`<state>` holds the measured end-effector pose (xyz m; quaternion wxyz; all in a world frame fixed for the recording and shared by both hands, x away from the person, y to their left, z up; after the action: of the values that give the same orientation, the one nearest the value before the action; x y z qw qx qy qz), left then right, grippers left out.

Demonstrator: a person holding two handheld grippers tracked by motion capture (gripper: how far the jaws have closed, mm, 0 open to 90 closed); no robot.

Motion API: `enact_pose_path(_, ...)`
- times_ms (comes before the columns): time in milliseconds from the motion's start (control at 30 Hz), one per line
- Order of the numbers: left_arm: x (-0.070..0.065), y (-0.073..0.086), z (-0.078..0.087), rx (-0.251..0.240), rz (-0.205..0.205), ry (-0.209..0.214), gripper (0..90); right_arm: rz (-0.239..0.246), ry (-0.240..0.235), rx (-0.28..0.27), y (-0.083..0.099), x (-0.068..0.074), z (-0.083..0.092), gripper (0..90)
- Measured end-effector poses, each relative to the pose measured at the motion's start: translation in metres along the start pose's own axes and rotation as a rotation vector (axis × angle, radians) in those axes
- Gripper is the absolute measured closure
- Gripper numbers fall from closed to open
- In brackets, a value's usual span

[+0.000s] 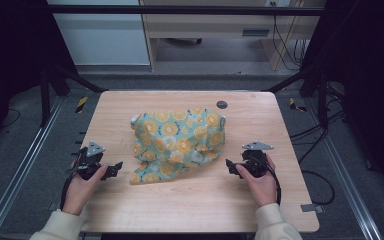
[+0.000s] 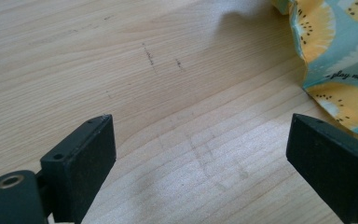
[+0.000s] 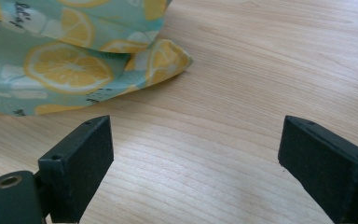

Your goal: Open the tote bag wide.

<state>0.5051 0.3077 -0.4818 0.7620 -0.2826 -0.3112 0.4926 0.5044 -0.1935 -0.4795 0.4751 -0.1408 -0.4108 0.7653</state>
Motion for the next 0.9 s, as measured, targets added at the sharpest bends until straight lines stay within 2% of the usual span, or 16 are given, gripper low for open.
enact_pose_path(267,-0.001,-0.003,0.002,-0.018,-0.008,-0.001,7.9,-0.005,0.017,0.0,-0.001,-0.002,0.002,12.4)
enact_pose_path(433,-0.002,-0.004,0.002,-0.013,-0.023,-0.003,7.8,0.021,-0.005,-0.01,-0.005,0.001,0.006,15.2)
enact_pose_path(467,-0.002,-0.004,0.002,-0.012,-0.027,-0.004,7.9,0.049,-0.008,-0.019,-0.009,0.005,0.01,18.4)
enact_pose_path(600,-0.002,-0.004,0.002,-0.011,-0.028,-0.008,7.9,0.067,-0.039,-0.04,-0.019,0.014,0.017,21.0)
enact_pose_path(667,-0.002,-0.004,0.002,-0.007,-0.032,-0.011,7.9,0.071,-0.038,-0.045,-0.023,0.017,0.019,22.3)
enact_pose_path(700,-0.002,-0.004,0.002,-0.009,-0.033,-0.013,8.0,0.092,-0.053,-0.062,-0.033,0.022,0.023,24.1)
enact_pose_path(733,-0.002,-0.004,0.002,-0.008,-0.036,-0.014,8.0,0.092,-0.065,-0.07,-0.039,0.024,0.024,25.4)
enact_pose_path(800,-0.001,-0.004,0.002,-0.009,-0.036,-0.019,8.0,0.101,-0.072,-0.073,-0.043,0.026,0.025,27.0)
enact_pose_path(833,-0.001,-0.004,0.001,-0.011,-0.036,-0.023,8.0,0.126,-0.079,-0.073,-0.052,0.028,0.025,27.8)
enact_pose_path(900,-0.001,-0.004,0.001,-0.008,-0.037,-0.024,8.1,0.127,-0.091,-0.076,-0.065,0.03,0.024,27.3)
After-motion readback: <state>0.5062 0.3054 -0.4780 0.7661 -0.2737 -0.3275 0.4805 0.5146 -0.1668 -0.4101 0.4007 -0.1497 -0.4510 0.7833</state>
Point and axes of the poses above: each handheld gripper's, and its own axes: z roughly backward along the jaws, y roughly out of its underside, x roughly to its left, the point moved 1 cm from there along -z, roughly forward along the jaws, and after that the axes turned 11 degrees about -y, right-handed, at the moved point
